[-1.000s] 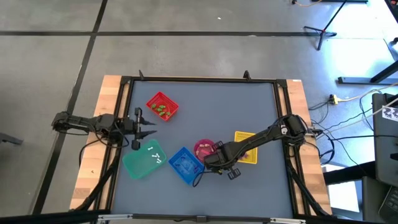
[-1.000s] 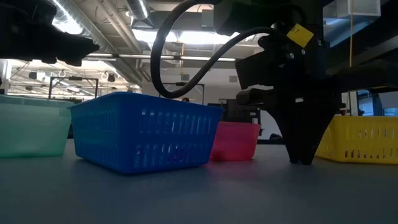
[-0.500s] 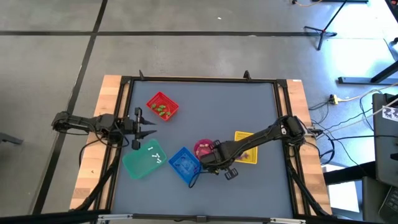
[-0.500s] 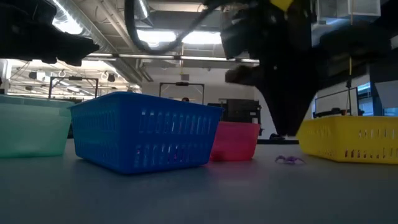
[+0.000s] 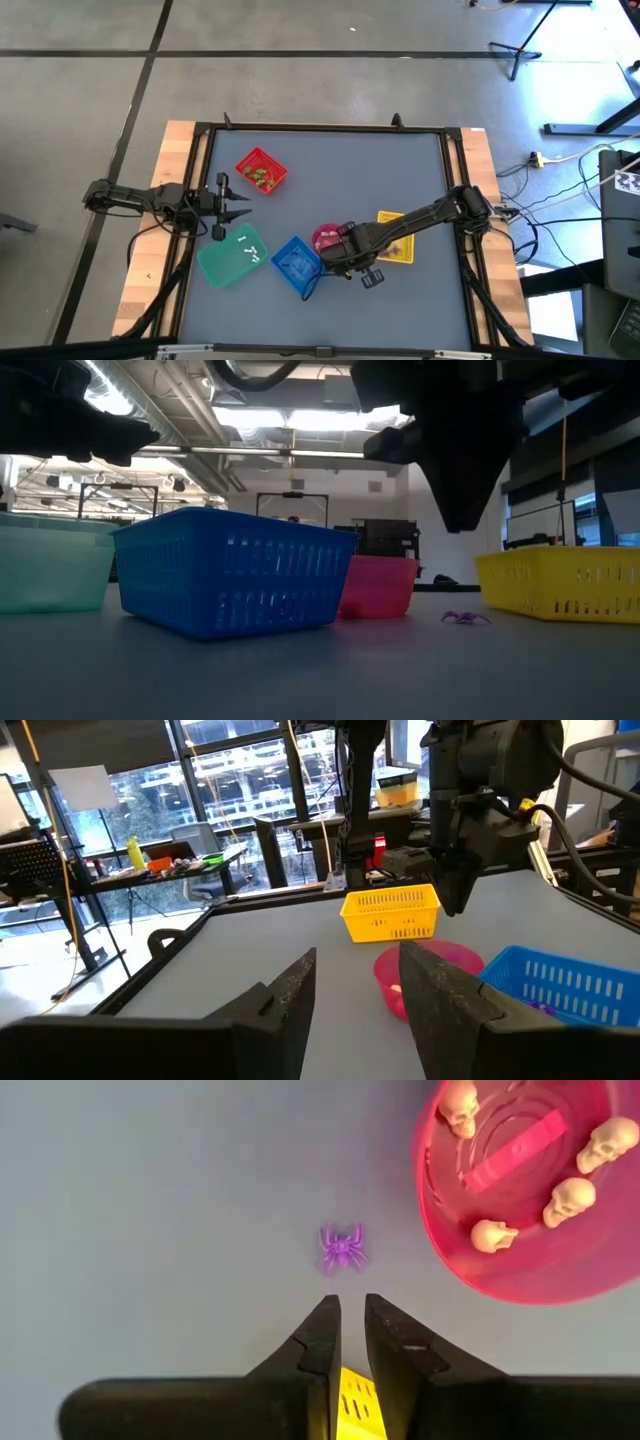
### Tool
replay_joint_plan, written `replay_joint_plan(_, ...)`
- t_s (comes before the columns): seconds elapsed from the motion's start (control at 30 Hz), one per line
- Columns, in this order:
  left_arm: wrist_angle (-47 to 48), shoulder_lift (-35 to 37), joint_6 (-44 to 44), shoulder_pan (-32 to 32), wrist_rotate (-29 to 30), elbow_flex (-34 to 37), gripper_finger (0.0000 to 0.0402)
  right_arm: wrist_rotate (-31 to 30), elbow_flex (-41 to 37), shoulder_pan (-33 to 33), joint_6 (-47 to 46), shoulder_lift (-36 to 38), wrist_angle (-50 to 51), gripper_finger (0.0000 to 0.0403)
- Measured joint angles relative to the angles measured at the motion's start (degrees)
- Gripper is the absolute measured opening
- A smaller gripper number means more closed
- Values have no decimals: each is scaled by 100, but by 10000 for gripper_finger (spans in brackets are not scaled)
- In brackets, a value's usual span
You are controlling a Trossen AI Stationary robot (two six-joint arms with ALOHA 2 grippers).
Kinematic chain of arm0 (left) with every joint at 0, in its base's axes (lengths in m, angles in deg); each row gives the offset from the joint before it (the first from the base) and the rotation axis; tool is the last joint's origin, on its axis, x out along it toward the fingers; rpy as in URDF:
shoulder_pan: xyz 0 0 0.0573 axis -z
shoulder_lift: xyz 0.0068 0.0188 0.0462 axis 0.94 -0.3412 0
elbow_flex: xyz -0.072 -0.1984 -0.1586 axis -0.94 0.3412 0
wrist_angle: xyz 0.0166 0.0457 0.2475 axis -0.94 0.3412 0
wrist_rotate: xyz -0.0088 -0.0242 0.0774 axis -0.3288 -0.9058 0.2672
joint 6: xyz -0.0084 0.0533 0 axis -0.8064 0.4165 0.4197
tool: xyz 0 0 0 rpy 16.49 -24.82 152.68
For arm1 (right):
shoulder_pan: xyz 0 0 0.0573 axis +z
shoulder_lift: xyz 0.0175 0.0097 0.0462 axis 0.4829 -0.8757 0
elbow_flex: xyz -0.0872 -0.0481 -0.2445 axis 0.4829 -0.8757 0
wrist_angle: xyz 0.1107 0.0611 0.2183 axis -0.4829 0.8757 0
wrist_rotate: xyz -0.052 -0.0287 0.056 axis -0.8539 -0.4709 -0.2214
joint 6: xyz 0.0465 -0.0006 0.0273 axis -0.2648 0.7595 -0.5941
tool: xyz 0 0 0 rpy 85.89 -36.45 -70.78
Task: Sort Halloween decoration
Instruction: Put the purple spider toy into the yellow bin
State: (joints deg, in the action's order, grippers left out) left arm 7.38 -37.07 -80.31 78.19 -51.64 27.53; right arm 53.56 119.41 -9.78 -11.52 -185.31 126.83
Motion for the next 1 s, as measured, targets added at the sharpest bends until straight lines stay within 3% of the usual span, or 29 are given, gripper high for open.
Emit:
replay_joint_plan(0.2,-2,0,-4,0,0,0,130,129,1,-38,-289,3,-31,65)
replay_joint_plan(0.3,-1,0,-6,0,2,0,130,341,1,-50,-411,-43,-73,92)
replay_joint_plan(0.6,-6,0,-8,0,2,0,130,222,1,-37,-411,-529,-125,173)
replay_joint_plan(0.77,-4,-2,-9,0,0,0,130,-141,1,-39,-399,-821,-108,184)
replay_joint_plan(1.0,-4,-2,-8,0,0,0,130,-150,1,-37,-387,-955,-111,182)
